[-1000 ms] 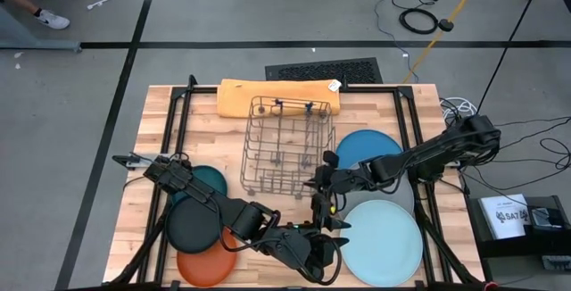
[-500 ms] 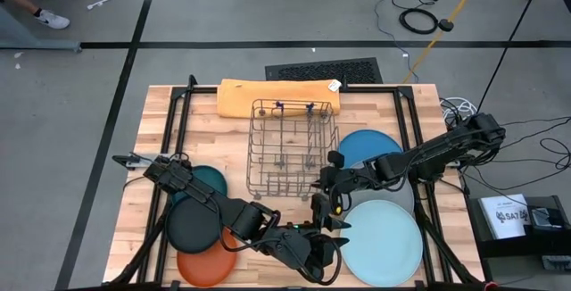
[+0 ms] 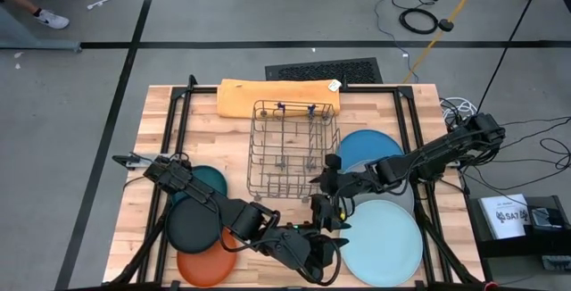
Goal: Sort dishes
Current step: Put the light blue plate into the dish rack
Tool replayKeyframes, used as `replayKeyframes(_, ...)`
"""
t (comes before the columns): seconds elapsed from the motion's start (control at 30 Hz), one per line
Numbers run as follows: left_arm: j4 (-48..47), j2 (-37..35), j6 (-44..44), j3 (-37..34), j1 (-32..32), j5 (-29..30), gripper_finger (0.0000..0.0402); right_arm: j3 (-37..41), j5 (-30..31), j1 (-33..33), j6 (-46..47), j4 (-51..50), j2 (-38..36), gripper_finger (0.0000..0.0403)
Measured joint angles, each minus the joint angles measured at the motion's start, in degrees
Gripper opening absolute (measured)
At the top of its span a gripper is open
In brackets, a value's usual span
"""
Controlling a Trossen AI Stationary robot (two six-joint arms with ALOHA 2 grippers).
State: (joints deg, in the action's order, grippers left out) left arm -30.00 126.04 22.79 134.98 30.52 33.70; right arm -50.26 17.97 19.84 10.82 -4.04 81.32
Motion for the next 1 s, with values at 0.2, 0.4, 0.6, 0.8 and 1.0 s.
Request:
replayKeyframes(0.2,0.0,-0.1,0.0,0.0,0.0,0.0,0.0166,0.0,0.1,0.8,-1.5,-0.3,-1.1,0.0233)
replayKeyframes(0.4,1.1,-1.8,0.0,0.0,0.3,2.0,0.0166,0.0,3.6,2.2,-3.3,-0.9,-5.5,0.0237)
replayKeyframes(0.6,0.3,-2.2,-0.4,0.0,0.3,1.5,0.0166,0.0,8.6,5.2,-5.8,-3.8,-11.9,0.0238)
replayKeyframes(0.8,-5.2,-1.7,-8.0,-0.3,-0.4,-7.9,0.0166,0.0,26.1,9.7,-6.1,-12.2,-19.5,0.0214)
replayKeyframes(1.0,-7.1,4.3,-3.3,-0.3,-3.0,-10.5,0.0166,0.0,34.7,14.5,-7.1,-14.1,-27.2,0.0142)
